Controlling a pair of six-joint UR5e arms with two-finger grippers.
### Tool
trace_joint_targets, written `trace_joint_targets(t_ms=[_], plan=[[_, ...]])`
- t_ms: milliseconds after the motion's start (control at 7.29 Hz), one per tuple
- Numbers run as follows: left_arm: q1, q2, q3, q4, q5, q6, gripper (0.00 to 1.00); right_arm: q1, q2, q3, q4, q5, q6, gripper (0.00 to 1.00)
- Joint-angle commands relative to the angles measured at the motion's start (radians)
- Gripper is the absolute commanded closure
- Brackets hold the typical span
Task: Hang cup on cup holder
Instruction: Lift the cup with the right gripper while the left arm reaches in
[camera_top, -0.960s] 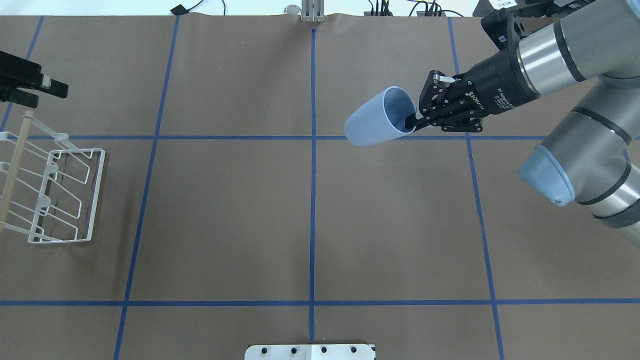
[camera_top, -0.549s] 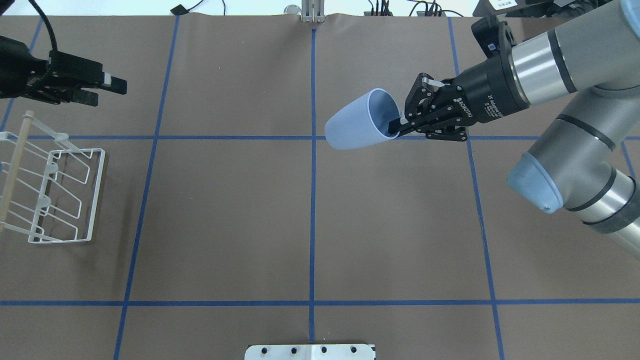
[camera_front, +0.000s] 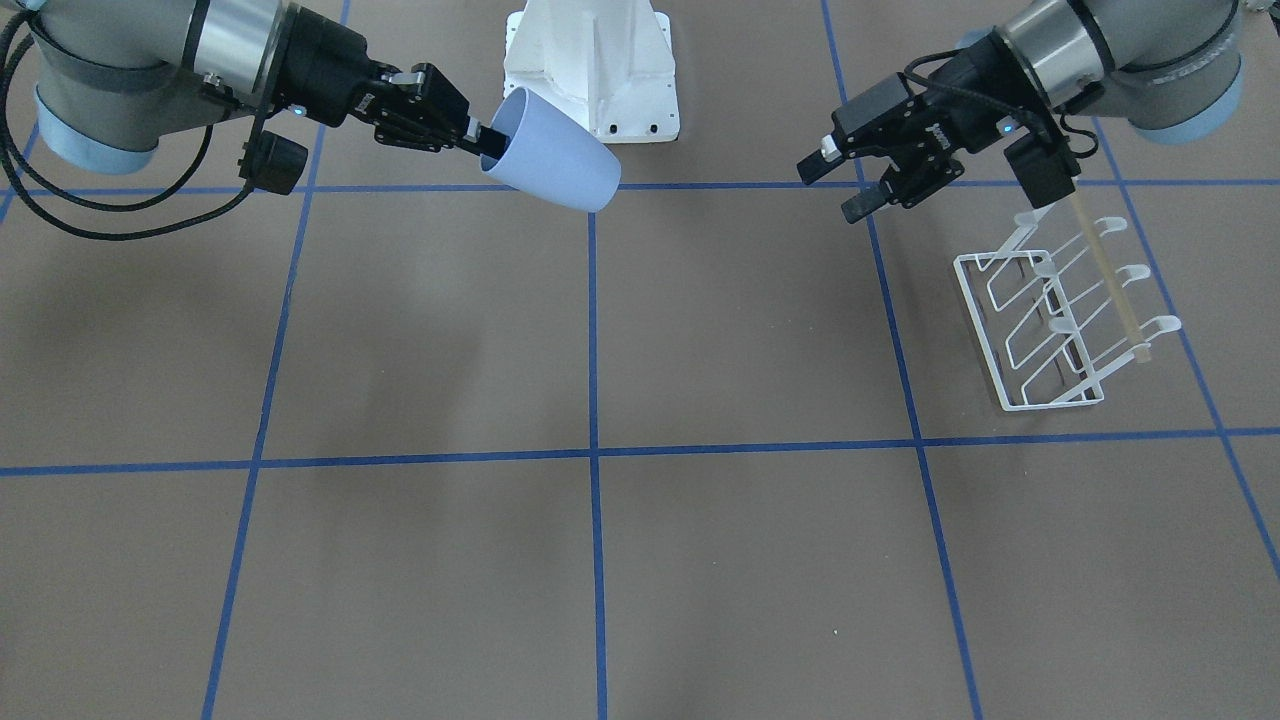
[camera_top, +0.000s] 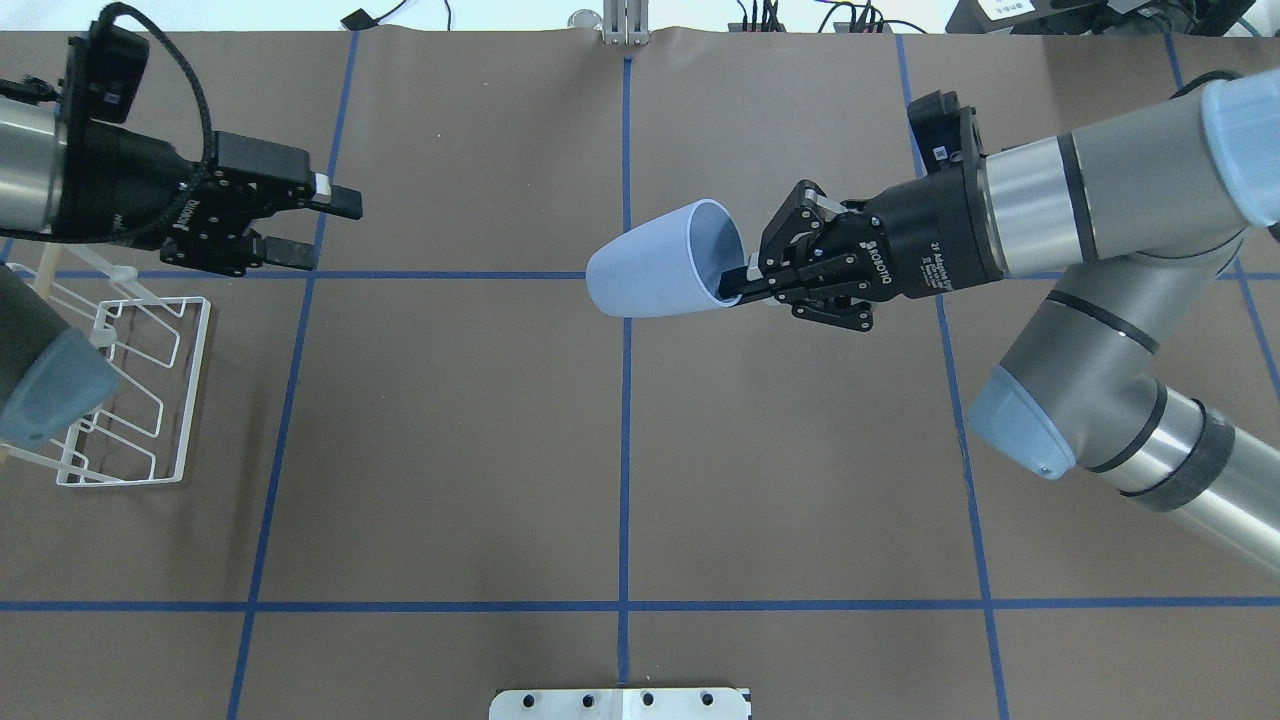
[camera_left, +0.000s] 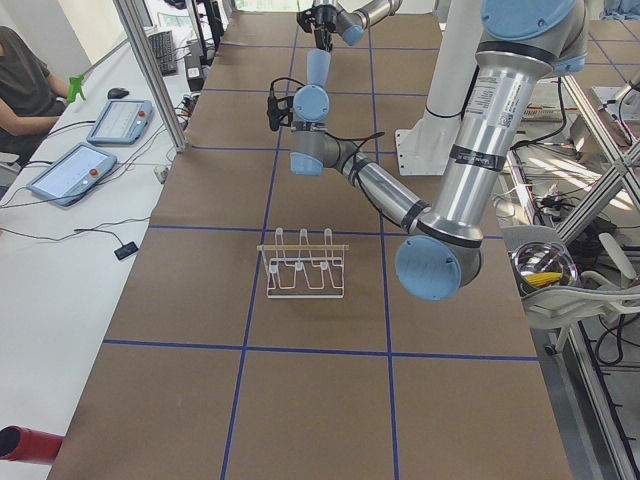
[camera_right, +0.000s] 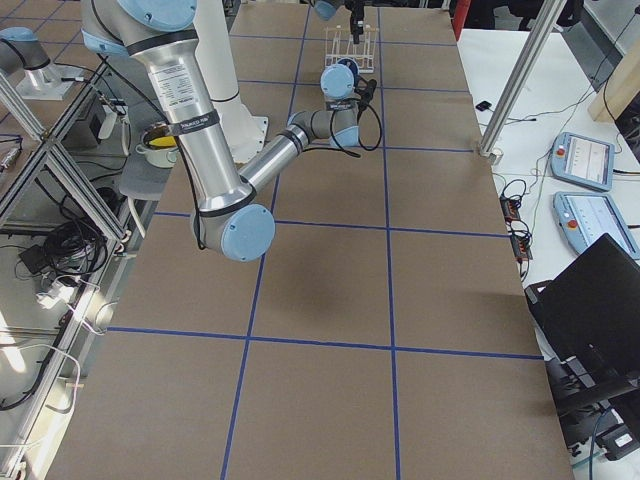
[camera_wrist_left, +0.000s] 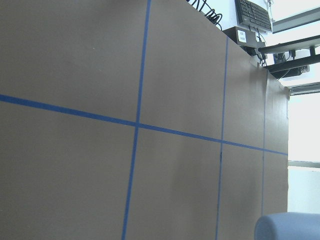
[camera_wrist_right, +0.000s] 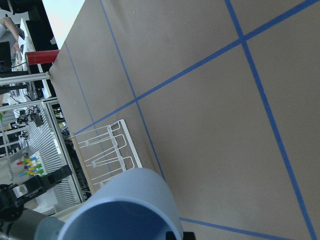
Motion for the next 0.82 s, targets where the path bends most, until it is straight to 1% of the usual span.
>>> trace_joint_targets(t_ms=[0,137,274,411,549,686], plan=[[0.08,-0.04,0.029,-0.114,0.099,-0.104,0.01,-0.029,0.002,-0.049,0.166,-0.072,0.129,1.0],[0.084,-0.043,0.102,-0.291,0.099,-0.217,0.02,-0.031,0.01,-0.049,0.167,-0.079,0.143,1.0],[0.087,-0.046,0.145,-0.428,0.104,-0.362,0.02,-0.031,0.023,-0.049,0.181,-0.08,0.19,1.0],[0.091,-0.064,0.152,-0.522,0.17,-0.456,0.02,-0.029,0.022,-0.057,0.257,-0.092,0.256,1.0],[0.115,-0.073,0.152,-0.585,0.208,-0.503,0.02,-0.031,0.022,-0.066,0.311,-0.101,0.311,1.0],[0.121,-0.073,0.155,-0.618,0.222,-0.515,0.02,-0.034,0.022,-0.069,0.328,-0.1,0.326,1.0]])
